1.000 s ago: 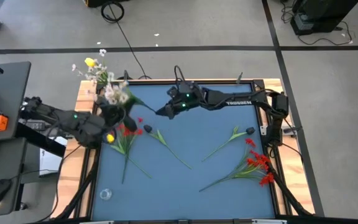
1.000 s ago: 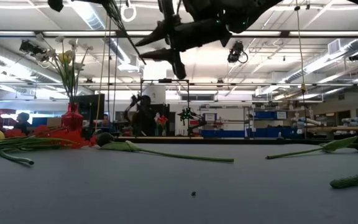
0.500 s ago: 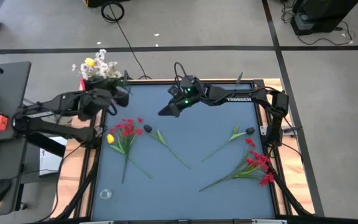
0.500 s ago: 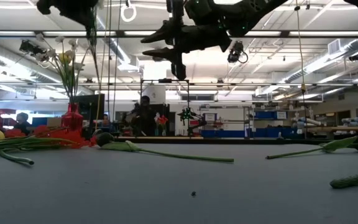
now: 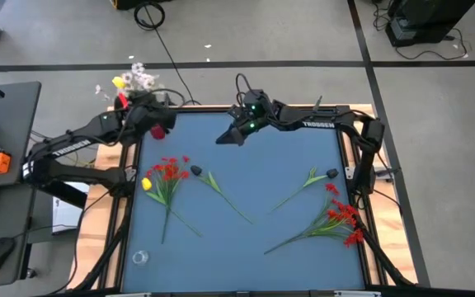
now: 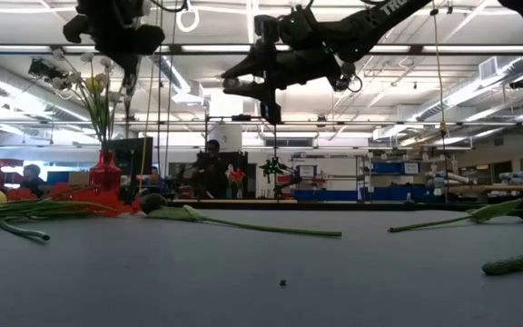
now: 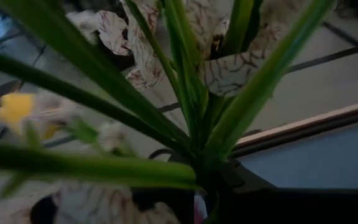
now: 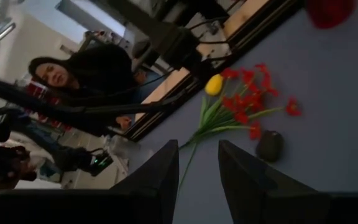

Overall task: Sort flowers into vase by color
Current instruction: Put the white flowers into the red vase

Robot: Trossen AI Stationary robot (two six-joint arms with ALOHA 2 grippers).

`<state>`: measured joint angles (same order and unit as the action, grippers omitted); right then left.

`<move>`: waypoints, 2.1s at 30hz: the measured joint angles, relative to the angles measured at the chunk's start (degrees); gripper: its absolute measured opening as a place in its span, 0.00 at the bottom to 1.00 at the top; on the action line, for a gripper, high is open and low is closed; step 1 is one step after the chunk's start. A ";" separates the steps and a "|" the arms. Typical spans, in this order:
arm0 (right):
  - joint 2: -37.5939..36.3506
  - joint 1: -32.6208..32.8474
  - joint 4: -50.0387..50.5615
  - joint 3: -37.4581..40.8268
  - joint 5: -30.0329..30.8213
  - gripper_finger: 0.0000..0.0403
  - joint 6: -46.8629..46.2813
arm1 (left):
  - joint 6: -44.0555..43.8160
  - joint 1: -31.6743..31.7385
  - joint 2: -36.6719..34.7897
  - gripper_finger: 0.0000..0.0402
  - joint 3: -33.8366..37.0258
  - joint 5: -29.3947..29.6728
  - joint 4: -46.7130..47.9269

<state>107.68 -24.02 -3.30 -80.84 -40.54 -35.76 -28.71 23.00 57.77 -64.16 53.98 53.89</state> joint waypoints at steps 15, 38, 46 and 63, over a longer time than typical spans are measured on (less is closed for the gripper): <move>0.00 -5.26 0.10 0.00 4.73 0.30 0.54 | 10.54 7.72 -1.32 0.04 0.00 -2.94 -3.13; 0.00 -6.13 0.62 0.00 5.42 0.30 0.91 | 10.88 10.65 -1.52 0.04 -3.89 -5.82 2.47; 0.00 -6.13 0.63 0.00 5.60 0.30 0.99 | 6.96 10.65 -1.33 0.04 -3.89 -6.36 2.68; -0.02 -6.11 0.60 0.00 6.50 0.30 1.25 | 3.94 12.42 -0.65 0.04 -3.84 -6.70 4.86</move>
<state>107.66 -30.13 -2.70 -80.84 -34.04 -34.51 -24.77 35.41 57.12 -68.00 47.28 58.75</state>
